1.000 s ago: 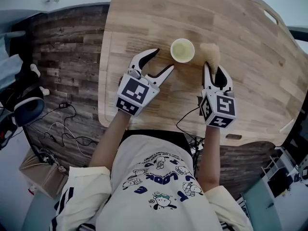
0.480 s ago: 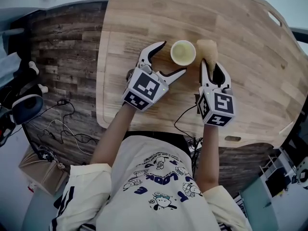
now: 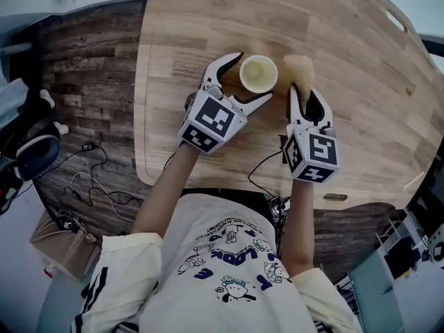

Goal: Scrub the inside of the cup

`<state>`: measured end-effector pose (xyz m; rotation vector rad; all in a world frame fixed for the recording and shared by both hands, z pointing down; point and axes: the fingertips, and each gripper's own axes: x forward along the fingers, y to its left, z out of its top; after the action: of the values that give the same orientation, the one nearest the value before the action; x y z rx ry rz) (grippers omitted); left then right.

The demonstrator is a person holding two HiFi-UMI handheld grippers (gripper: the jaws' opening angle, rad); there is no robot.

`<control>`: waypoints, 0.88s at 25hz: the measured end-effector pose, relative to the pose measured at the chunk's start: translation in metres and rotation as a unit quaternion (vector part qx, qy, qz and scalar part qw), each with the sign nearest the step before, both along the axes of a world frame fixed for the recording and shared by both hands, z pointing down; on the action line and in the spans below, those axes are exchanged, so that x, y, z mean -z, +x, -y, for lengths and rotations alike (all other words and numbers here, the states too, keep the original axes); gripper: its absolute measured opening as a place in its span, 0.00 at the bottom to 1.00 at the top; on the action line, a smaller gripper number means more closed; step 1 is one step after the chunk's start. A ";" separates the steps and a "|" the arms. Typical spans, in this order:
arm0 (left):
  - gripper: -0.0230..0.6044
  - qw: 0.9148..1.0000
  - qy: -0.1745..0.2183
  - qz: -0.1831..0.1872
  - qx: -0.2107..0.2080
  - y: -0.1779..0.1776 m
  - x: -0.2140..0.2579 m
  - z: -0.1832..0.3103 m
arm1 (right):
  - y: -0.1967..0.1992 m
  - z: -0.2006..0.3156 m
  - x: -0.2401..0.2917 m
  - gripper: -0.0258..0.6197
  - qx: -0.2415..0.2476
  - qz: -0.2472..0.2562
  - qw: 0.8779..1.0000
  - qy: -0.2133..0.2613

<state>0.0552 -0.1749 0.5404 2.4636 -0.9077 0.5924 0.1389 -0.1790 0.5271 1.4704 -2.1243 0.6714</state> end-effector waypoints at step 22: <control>0.62 1.000 0.011 0.002 0.005 0.011 0.003 0.009 | 0.009 -0.004 0.004 0.21 -0.008 0.007 1.000 0.004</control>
<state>0.0661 -0.1835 0.5378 2.4771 -0.9323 0.5883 0.1482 -0.1751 0.5227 1.4923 -2.1303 0.6812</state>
